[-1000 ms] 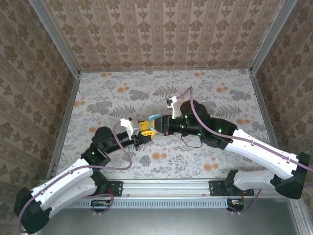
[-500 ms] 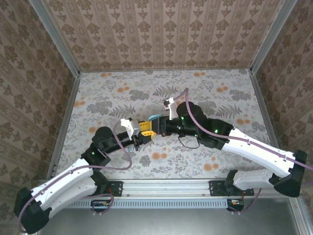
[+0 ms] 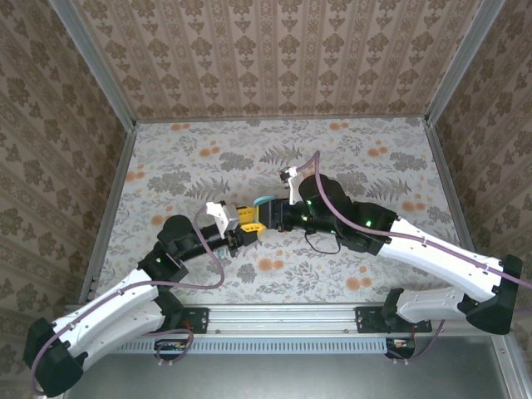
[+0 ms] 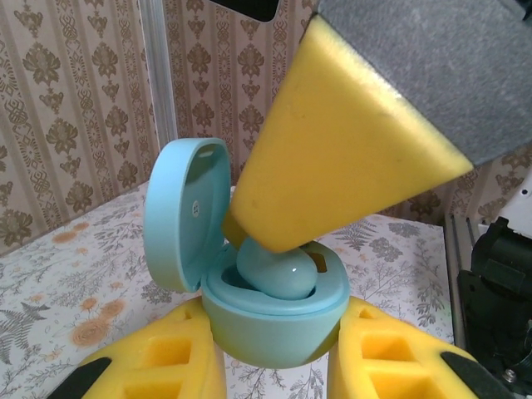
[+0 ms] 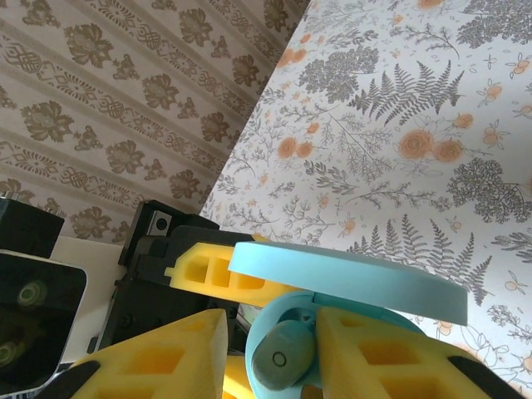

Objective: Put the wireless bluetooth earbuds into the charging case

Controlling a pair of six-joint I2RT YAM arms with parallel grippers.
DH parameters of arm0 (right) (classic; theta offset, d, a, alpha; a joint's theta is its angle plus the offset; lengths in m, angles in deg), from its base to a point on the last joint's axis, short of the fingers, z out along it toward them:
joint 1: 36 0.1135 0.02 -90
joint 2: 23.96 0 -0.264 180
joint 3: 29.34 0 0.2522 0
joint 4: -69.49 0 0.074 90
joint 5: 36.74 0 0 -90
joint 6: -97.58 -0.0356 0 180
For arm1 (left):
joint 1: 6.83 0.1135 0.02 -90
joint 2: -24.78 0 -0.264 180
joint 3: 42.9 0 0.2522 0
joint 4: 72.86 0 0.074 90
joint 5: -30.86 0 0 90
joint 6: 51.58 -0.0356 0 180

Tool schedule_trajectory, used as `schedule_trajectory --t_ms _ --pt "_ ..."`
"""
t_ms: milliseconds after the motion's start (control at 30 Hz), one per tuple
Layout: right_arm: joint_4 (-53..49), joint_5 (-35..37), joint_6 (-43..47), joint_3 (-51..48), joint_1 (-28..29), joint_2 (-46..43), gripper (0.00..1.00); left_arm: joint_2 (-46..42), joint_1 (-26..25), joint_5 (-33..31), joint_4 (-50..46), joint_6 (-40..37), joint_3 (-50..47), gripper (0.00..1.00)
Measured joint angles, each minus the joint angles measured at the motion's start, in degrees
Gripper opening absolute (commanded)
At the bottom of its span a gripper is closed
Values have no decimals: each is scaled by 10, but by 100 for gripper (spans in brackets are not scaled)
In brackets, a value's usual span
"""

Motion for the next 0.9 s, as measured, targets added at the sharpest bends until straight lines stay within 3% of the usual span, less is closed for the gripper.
schedule_trajectory --t_ms 300,533,900 --pt "-20 19 1 5 1 -22 37 -7 0 -4 3 0 0 19" --pt "-28 28 4 8 9 -31 30 -7 -1 -5 6 0 0 19" --pt "-66 30 17 44 21 15 36 -6 -1 -9 -1 -6 0 19"
